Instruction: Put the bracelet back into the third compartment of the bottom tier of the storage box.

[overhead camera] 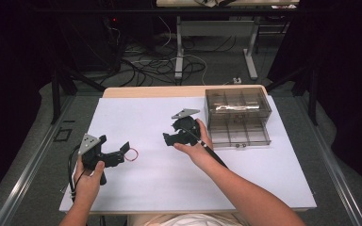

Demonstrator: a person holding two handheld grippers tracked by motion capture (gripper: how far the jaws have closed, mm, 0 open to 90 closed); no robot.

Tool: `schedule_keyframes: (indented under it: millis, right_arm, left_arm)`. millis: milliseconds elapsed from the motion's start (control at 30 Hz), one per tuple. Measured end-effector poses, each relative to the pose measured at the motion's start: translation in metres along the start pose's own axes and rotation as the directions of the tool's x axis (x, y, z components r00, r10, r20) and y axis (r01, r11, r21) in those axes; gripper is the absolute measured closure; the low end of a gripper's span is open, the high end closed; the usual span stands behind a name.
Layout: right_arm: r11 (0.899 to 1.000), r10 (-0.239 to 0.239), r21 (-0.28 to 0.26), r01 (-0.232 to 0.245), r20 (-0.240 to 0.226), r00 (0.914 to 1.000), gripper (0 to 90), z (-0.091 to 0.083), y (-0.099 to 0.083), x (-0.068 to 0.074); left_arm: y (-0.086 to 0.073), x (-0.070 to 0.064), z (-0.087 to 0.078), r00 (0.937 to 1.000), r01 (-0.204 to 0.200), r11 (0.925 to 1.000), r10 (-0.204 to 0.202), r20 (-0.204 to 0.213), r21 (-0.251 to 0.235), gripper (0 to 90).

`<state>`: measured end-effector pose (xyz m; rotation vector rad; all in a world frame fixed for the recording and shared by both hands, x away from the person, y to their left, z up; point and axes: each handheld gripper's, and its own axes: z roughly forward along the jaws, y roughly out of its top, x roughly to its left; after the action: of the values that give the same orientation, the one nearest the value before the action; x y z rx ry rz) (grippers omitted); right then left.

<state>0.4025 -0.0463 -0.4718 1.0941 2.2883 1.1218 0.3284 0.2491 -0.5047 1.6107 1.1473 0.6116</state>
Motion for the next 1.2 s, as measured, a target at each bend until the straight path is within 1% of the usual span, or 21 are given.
schedule_keyframes:
  millis: [67, 100, 133, 167, 267, 333, 367, 400, 433, 500, 600, 633, 667, 700, 800, 833, 867, 933, 1033, 1133, 1200]
  right_arm:
    - [1.0, 0.005, -0.018, -0.005, 0.003, 1.0, 19.8, 0.004, 0.001, 0.002]
    - [1.0, 0.005, 0.006, -0.005, 0.0, 1.0, 20.0, 0.005, 0.003, 0.003]
    - [1.0, 0.006, -0.006, -0.006, -0.003, 1.0, 20.2, 0.008, 0.003, 0.004]
    - [1.0, 0.006, -0.006, -0.006, -0.003, 1.0, 20.2, 0.008, 0.003, 0.004]
    - [1.0, 0.015, 0.009, -0.015, -0.007, 0.9999, 20.3, 0.014, 0.006, 0.008]
    - [1.0, 0.016, 0.007, -0.016, -0.009, 0.9998, 20.3, 0.017, 0.007, 0.009]
    - [0.999, 0.011, 0.03, -0.011, -0.011, 0.9999, 20.3, 0.02, 0.009, 0.011]
    - [0.999, 0.011, 0.03, -0.011, -0.011, 0.9999, 20.3, 0.02, 0.009, 0.011]
    - [1.0, 0.013, 0.018, -0.013, -0.008, 0.9999, 20.3, 0.024, 0.01, 0.013]
    - [1.0, 0.014, 0.018, -0.013, -0.007, 0.9999, 20.3, 0.025, 0.01, 0.014]
    - [1.0, 0.007, 0.011, -0.007, -0.003, 1.0, 20.3, 0.031, 0.011, 0.017]
    - [1.0, 0.008, 0.013, -0.008, -0.002, 1.0, 20.5, 0.033, 0.012, 0.018]
    - [0.999, 0.004, 0.035, -0.004, -0.005, 1.0, 20.9, 0.032, 0.013, 0.018]
    - [1.0, 0.008, 0.024, -0.008, -0.008, 0.9999, 21.5, 0.037, 0.013, 0.02]
    - [0.999, 0.012, 0.03, -0.012, -0.012, 0.9999, 21.8, 0.04, 0.013, 0.021]
    - [1.0, 0.017, -0.004, -0.017, -0.013, 0.9998, 22.0, 0.044, 0.012, 0.021]
    - [1.0, 0.014, 0.023, -0.014, -0.011, 0.9998, 22.0, 0.046, 0.013, 0.022]
    - [1.0, 0.019, 0.011, -0.018, -0.011, 0.9998, 22.1, 0.048, 0.012, 0.023]
    - [1.0, 0.02, 0.024, -0.02, -0.012, 0.9997, 25.1, 0.054, 0.012, 0.024]
    - [0.999, 0.034, 0.029, -0.033, -0.028, 0.999, 29.5, 0.06, 0.01, 0.025]
    - [0.997, 0.031, 0.068, -0.028, -0.035, 0.9989, 33.5, 0.064, 0.009, 0.026]
  left_arm:
    - [0.0, 0.0, 0.0, 1.0, 0.002, 1.0, -0.002, 0.0, -0.001, 0.5]
    - [0.0, 0.0, 0.0, 1.0, 0.003, 1.0, -0.003, 0.0, -0.001, 0.5]
    - [0.0, 0.0, 0.0, 1.0, 0.003, 1.0, -0.003, 0.0, 0.0, 0.5]
    - [0.0, 0.0, 0.0, 1.0, 0.003, 1.0, -0.003, 0.0, -0.001, 0.5]
    - [0.0, 0.0, -0.001, 1.0, 0.005, 1.0, -0.005, 0.001, 0.001, 0.5]
    - [0.0, 0.0, -0.001, 1.0, 0.009, 1.0, -0.009, 0.001, -0.002, 0.5]
    - [0.0, 0.0, -0.001, 1.0, 0.01, 1.0, -0.01, 0.0, -0.002, 0.5]
    - [0.0, 0.0, 0.0, 1.0, 0.009, 1.0, -0.009, 0.0, -0.003, 0.5]
    - [0.0, 0.0, -0.001, 0.9999, 0.013, 0.9999, -0.013, -0.001, -0.003, 0.5]
    - [0.0, 0.001, -0.001, 1.0, 0.005, 1.0, -0.005, 0.0, -0.001, 0.5]
    - [0.0, 0.002, -0.001, 1.0, 0.007, 1.0, -0.007, -0.002, -0.004, 0.5]
    - [0.0, 0.002, -0.001, 1.0, 0.007, 1.0, -0.007, -0.002, -0.004, 0.5]
    - [0.0, 0.002, -0.001, 1.0, 0.007, 1.0, -0.007, -0.002, -0.005, 0.5]
    - [0.0, 0.002, -0.001, 1.0, 0.008, 1.0, -0.008, -0.003, -0.006, 0.5]
    - [0.0, 0.002, -0.001, 0.9999, 0.012, 0.9999, -0.012, -0.004, -0.007, 0.5]
    - [0.0, 0.002, -0.001, 0.9999, 0.012, 0.9999, -0.012, -0.003, -0.008, 0.5]
    - [0.0, 0.002, -0.001, 0.9999, 0.011, 0.9999, -0.011, -0.003, -0.007, 0.5]
    - [0.0, 0.003, -0.001, 0.9999, 0.01, 0.9999, -0.01, -0.003, -0.005, 0.5]
    - [0.0, 0.003, -0.001, 1.0, 0.005, 1.0, -0.005, -0.003, -0.002, 0.5]
    - [0.001, 0.004, -0.001, 1.0, 0.003, 1.0, -0.003, -0.004, -0.003, 0.5]
    - [0.0, 0.004, -0.001, 1.0, 0.003, 1.0, -0.003, -0.003, -0.002, 0.5]
